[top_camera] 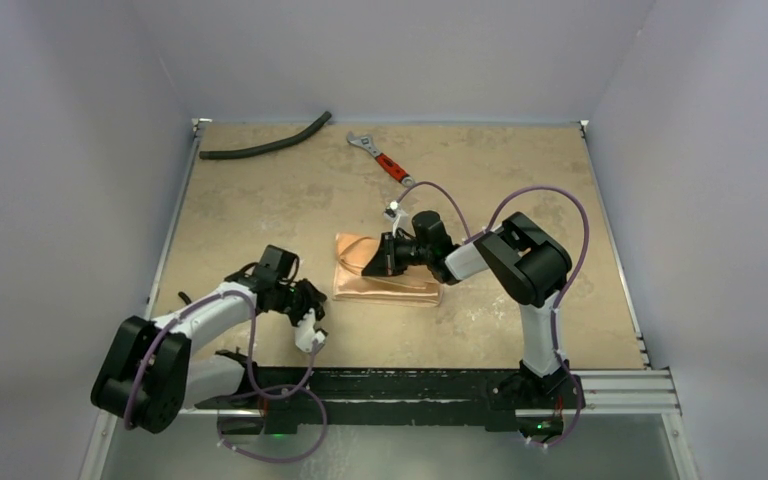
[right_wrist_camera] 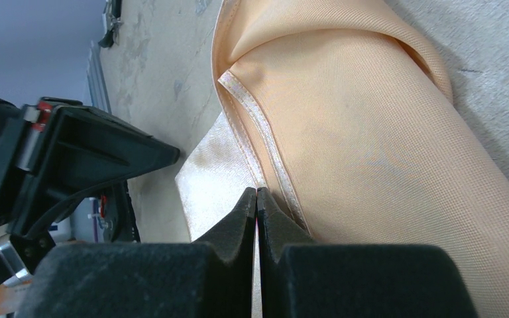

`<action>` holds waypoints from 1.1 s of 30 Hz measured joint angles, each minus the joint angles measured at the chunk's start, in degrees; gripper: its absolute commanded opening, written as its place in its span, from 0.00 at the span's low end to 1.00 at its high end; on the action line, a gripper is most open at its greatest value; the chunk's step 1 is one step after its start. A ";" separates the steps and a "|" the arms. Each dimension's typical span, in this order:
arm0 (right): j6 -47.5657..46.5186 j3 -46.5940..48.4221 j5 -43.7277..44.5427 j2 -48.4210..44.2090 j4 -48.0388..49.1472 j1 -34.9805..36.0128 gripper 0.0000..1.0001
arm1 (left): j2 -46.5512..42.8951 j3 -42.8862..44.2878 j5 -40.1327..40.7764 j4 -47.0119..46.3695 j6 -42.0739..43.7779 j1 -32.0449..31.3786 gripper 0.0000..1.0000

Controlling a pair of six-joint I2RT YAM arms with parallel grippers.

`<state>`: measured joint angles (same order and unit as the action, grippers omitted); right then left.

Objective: Fold the napkin into a case and place the utensils inside
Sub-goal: Pick up the 2/3-rectangle-folded napkin at the center of the board.

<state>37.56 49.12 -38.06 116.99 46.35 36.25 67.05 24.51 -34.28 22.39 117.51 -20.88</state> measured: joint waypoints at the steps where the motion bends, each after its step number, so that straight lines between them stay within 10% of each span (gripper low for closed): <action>1: 0.02 -0.04 -0.02 0.00 0.09 0.00 0.04 | 0.90 0.22 0.63 1.38 0.00 0.00 0.07; 14: 0.46 -1.05 -0.22 0.02 1.84 0.02 0.04 | 8.59 4.87 0.98 2.58 0.00 0.20 0.15; 33: 1.84 -1.53 -0.94 0.81 3.93 0.00 0.03 | 9.90 -3.74 -7.34 -19.41 0.00 -0.15 0.23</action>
<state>39.40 47.59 -39.00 117.80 50.28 36.25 76.95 20.78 -41.63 2.98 117.51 -21.04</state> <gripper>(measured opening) 0.037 0.213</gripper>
